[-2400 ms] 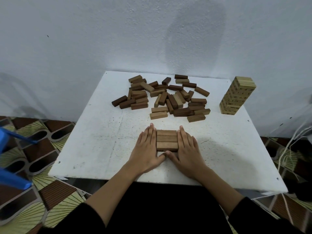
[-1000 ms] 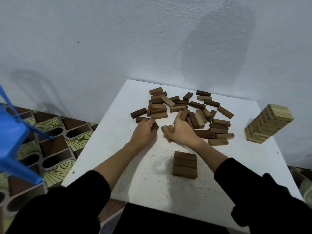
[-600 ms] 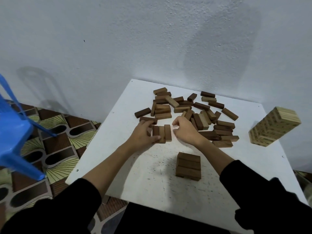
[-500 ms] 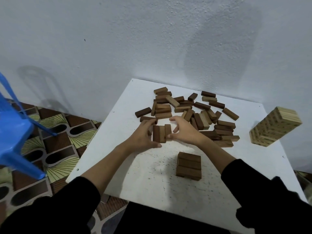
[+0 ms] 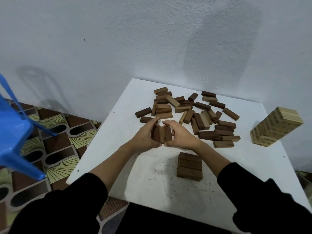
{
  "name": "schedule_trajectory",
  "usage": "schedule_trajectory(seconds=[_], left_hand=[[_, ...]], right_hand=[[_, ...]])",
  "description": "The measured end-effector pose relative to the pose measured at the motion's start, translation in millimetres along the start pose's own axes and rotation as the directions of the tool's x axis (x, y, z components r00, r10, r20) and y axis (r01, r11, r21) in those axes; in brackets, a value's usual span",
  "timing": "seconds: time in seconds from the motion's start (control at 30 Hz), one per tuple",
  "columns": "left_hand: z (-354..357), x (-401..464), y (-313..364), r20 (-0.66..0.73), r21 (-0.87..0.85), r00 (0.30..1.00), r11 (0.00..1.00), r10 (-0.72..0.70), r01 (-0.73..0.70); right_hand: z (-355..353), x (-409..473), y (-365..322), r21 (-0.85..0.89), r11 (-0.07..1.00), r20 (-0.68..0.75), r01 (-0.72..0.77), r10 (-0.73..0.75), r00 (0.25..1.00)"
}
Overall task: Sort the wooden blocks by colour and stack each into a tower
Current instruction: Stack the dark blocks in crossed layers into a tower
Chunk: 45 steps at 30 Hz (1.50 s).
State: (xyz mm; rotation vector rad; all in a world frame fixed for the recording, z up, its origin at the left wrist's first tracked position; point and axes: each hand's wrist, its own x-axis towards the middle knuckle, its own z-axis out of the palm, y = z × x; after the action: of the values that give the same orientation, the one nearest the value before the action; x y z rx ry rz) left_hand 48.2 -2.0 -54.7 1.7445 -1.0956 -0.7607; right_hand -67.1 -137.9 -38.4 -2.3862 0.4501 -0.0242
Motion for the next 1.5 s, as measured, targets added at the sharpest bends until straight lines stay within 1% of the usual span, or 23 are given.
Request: schedule_trajectory(seconds=[0.13,0.4,0.53,0.6,0.67,0.73,0.8,0.9,0.97,1.07,1.27,1.4,1.5], left_hand=[[-1,2,-5,0.002,0.035,1.0,0.999,-0.001,0.001],[-3,6,-3,0.022,0.076,0.999,0.997,-0.029,0.027],[-7,12,8,0.018,0.165,0.999,0.986,0.035,-0.038],[-5,13,16,0.026,0.215,0.996,0.973,0.082,-0.086],[2,9,27,0.027,0.226,0.992,0.966,0.126,-0.128],[9,1,37,0.031,0.217,0.983,0.959,0.179,-0.181],[19,-7,45,0.056,0.215,0.978,0.954,0.203,-0.21],[34,-20,55,0.134,0.232,0.976,0.952,0.172,-0.2],[44,-27,58,0.177,0.245,0.973,0.951,0.149,-0.191],[54,-35,57,0.215,0.252,0.971,0.954,0.106,-0.16],[65,-47,55,0.237,0.251,0.97,0.961,0.057,-0.118],[67,-48,52,0.235,0.246,0.97,0.961,0.064,-0.123],[66,-49,50,0.239,0.248,0.968,0.96,0.071,-0.132]], right_hand=[[-1,0,4,0.032,0.999,0.028,-0.013,0.012,1.0],[0,1,0,0.038,0.999,0.008,-0.014,0.013,1.0],[-15,-10,-10,0.082,0.996,-0.049,0.025,-0.021,0.999],[-26,-21,-15,0.069,0.996,-0.071,0.06,-0.055,0.996],[-37,-35,-16,0.038,0.997,-0.082,0.072,-0.069,0.994],[-43,-52,-17,0.007,0.999,-0.09,0.034,-0.033,0.995],[-46,-70,-16,-0.02,1.0,-0.098,-0.006,0.004,0.995],[-42,-96,-7,-0.041,0.998,-0.122,-0.043,0.037,0.992],[-35,-110,0,-0.094,0.993,-0.154,-0.067,0.052,0.987],[-23,-122,7,-0.137,0.987,-0.181,-0.086,0.061,0.982],[-13,-134,13,-0.092,0.994,-0.161,-0.059,0.043,0.986],[-10,-138,16,-0.04,0.999,-0.153,-0.033,0.027,0.988],[-9,-138,19,-0.032,0.999,-0.146,-0.022,0.017,0.989]])
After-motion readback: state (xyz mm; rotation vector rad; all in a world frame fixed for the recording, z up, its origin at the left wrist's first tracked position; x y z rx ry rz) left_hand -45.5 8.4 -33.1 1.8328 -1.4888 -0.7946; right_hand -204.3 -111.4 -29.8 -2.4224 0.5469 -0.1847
